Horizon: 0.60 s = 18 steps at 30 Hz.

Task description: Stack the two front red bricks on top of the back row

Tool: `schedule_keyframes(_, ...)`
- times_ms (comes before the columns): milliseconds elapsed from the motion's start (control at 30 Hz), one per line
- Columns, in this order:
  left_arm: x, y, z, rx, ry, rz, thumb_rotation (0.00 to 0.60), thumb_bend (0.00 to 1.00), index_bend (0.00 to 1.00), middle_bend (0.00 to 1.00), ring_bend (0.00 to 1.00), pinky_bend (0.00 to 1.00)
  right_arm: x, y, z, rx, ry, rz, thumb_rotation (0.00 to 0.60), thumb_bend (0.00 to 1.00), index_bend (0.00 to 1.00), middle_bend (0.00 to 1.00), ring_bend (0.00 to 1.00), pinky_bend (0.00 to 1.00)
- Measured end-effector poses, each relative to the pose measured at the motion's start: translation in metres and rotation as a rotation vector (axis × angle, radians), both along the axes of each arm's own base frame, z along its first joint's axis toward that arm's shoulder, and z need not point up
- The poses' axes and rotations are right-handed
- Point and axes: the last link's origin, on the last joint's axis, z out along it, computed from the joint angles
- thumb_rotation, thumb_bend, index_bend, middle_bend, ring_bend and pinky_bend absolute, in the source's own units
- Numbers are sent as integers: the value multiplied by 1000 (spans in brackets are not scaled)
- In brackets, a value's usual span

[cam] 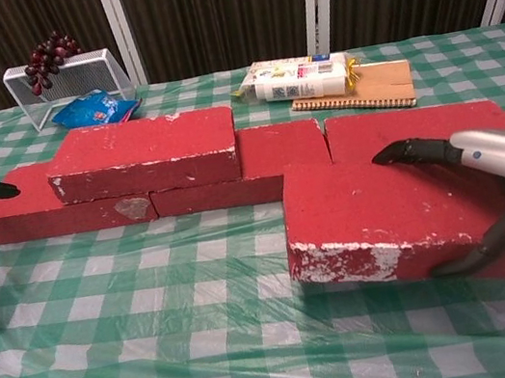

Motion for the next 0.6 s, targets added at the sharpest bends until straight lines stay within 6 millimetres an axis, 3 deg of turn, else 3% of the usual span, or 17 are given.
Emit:
schedule_keyframes(167, 1, -2, 0, 7, 3, -7, 600, 267, 0, 35, 0, 64, 8, -5, 25, -97, -31, 49, 600, 220, 613, 426, 331, 475)
schedule_keyframes(300, 2, -3, 1, 17, 11, -11, 600, 268, 0, 35, 0, 64, 16, -22, 46, -169, -48, 87, 600, 219, 613, 427, 331, 475)
schedule_keyframes(467, 2, -3, 0, 26, 22, -10, 600, 267, 0, 35, 0, 64, 31, -62, 70, -230, -59, 131, 600, 219, 607, 427, 331, 475)
schedule_keyframes(600, 1, -1, -3, 28, 37, -3, 600, 268, 0, 36, 0, 64, 38, -97, 77, -239, -27, 158, 600, 219, 590, 427, 331, 475)
